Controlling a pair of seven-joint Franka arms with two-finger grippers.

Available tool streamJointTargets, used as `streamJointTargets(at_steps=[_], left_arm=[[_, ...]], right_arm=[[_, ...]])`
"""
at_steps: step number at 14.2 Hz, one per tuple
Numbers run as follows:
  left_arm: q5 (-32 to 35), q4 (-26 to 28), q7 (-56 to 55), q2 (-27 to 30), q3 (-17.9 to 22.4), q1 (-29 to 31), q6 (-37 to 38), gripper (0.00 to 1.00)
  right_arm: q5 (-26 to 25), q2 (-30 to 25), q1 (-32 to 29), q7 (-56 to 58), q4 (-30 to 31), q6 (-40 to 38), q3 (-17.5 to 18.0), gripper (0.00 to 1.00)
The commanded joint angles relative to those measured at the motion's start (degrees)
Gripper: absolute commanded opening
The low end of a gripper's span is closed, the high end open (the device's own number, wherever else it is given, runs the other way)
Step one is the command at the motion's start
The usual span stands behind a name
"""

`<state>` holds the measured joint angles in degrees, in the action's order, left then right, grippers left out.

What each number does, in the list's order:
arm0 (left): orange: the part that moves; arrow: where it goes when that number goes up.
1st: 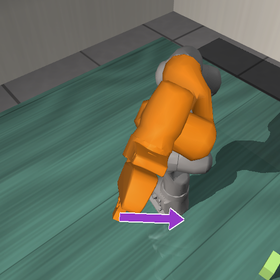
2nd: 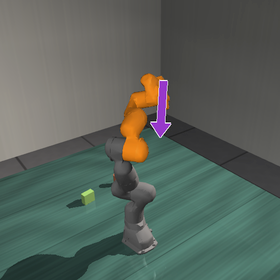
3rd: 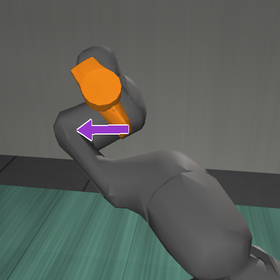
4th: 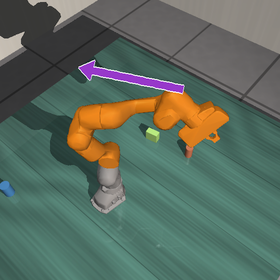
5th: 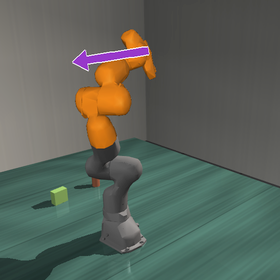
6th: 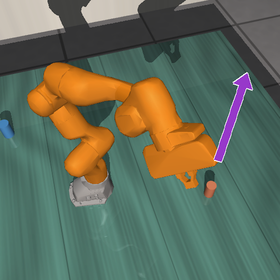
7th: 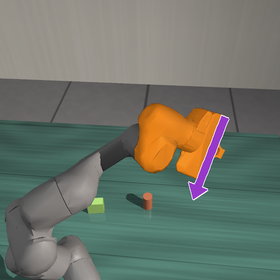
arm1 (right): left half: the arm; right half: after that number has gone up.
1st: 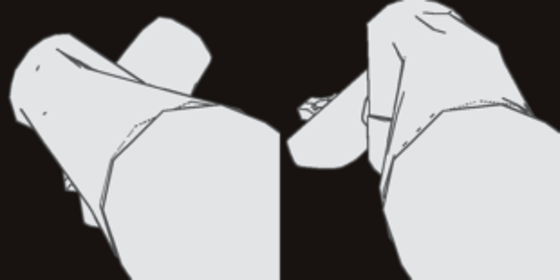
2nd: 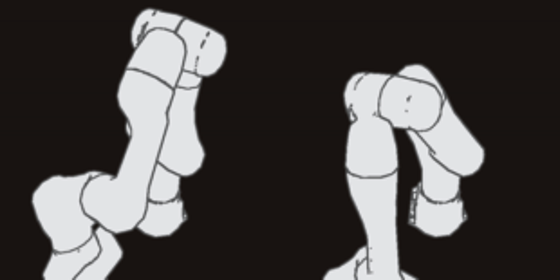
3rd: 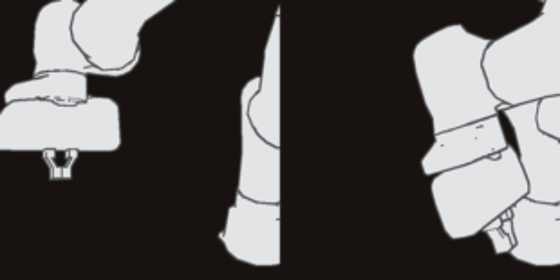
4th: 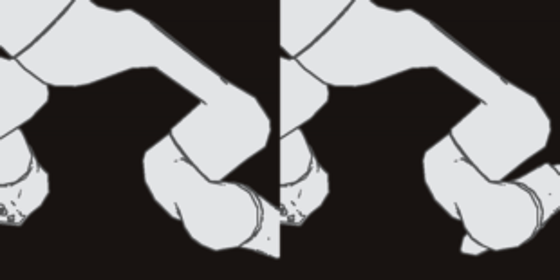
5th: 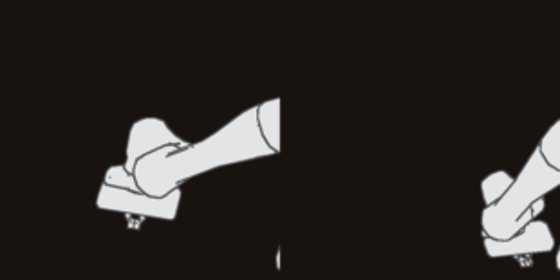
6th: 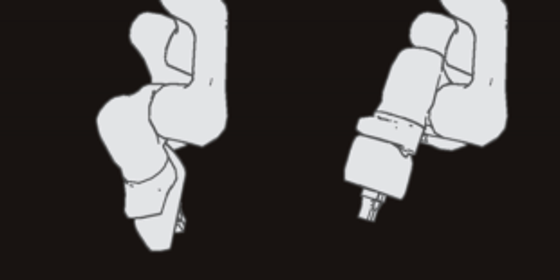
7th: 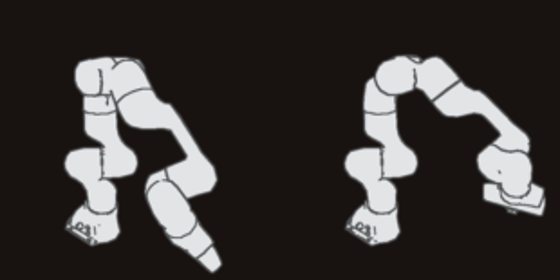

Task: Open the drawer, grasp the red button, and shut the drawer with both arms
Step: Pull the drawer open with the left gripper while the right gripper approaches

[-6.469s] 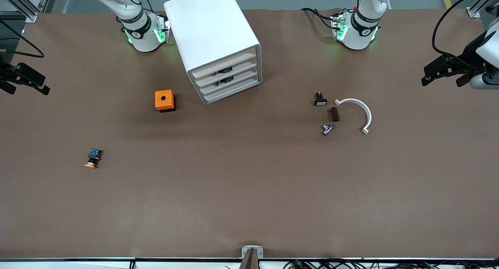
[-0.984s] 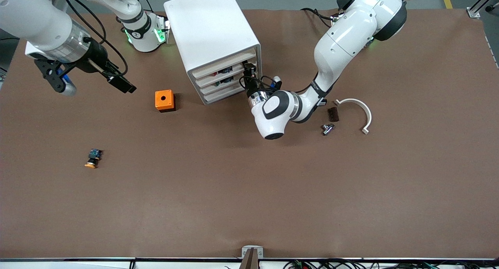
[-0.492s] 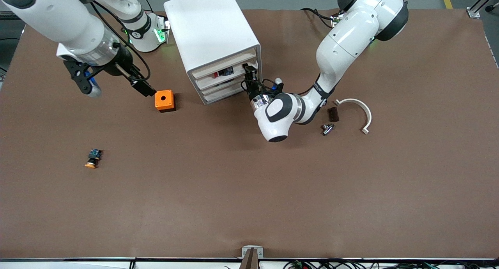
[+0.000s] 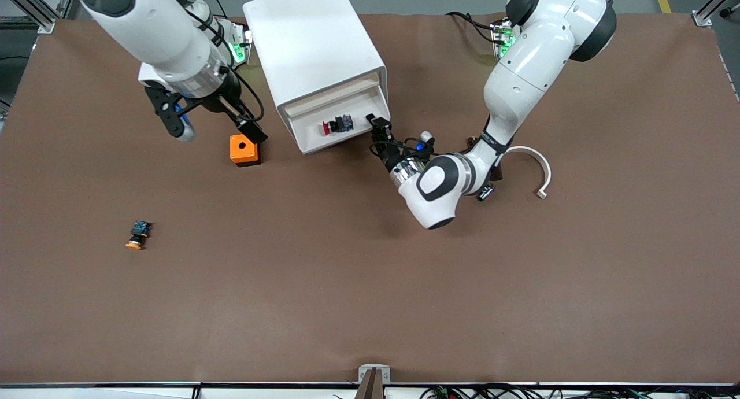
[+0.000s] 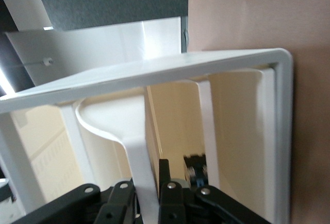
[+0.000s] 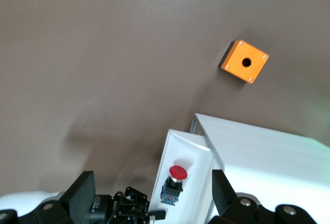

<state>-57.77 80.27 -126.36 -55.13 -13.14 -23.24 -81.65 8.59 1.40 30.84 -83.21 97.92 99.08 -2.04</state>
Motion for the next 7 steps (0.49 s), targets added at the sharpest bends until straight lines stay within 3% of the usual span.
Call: streamJointTargets(at_steps=[1,7], left_arm=[[-0.9,-1.3,0.7,-0.4,1.0,1.7,-3.2,0.13],[-0.9,-1.3,1.0,-0.2,1.0,4.7,-4.7,0.17]], right_arm=[[-2.2,0.7,3.6,-5.1,1.4,3.1,-0.6,1.0],[-5.9,5.2,10.5,-14.8,2.7,10.5,-0.6,1.0]])
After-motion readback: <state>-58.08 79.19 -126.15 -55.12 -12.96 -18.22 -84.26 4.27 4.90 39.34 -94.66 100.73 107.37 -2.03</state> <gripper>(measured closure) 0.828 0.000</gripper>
